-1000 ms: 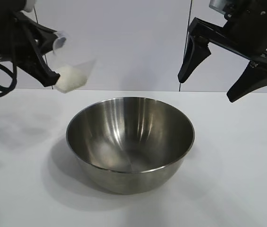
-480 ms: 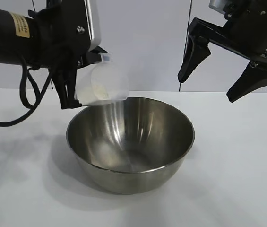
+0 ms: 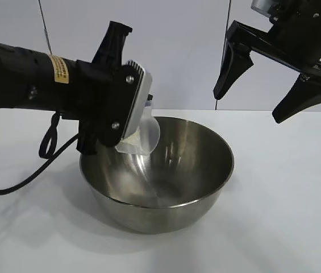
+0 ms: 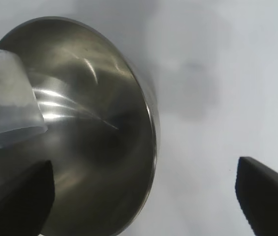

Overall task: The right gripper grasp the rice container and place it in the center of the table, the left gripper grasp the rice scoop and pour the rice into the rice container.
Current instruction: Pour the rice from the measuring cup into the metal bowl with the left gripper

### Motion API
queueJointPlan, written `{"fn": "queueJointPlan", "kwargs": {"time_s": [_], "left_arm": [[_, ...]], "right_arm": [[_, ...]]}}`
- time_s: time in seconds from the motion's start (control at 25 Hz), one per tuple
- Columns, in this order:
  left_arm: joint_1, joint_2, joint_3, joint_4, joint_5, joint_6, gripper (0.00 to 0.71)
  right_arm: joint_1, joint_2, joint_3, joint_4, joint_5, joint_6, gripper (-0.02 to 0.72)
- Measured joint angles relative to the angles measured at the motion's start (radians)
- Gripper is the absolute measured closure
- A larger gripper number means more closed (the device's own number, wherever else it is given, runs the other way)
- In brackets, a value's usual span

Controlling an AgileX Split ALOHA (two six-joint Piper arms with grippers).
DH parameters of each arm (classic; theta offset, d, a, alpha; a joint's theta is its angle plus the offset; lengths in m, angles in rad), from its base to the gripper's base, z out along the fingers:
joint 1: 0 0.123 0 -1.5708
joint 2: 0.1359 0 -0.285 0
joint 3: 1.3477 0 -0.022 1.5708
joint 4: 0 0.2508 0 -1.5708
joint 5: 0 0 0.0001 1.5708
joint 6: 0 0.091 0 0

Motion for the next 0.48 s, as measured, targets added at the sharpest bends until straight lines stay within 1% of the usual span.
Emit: {"fn": "queueJointPlan", "kwargs": {"time_s": [0.12, 0.36, 0.48], "left_arm": [[0.000, 0.000, -0.012, 0.012, -0.020, 0.068, 0.698], [0.000, 0.000, -0.019, 0.156, -0.026, 0.097, 0.698], [0.000, 0.000, -0.020, 0.201, -0.026, 0.104, 0.698]], "right_arm": [[0.000, 0.000, 0.000, 0.002, 0.002, 0.000, 0.009], [0.000, 0.000, 0.000, 0.002, 0.030, 0.000, 0.009], [0.000, 0.000, 0.000, 0.000, 0.047, 0.000, 0.009]]}}
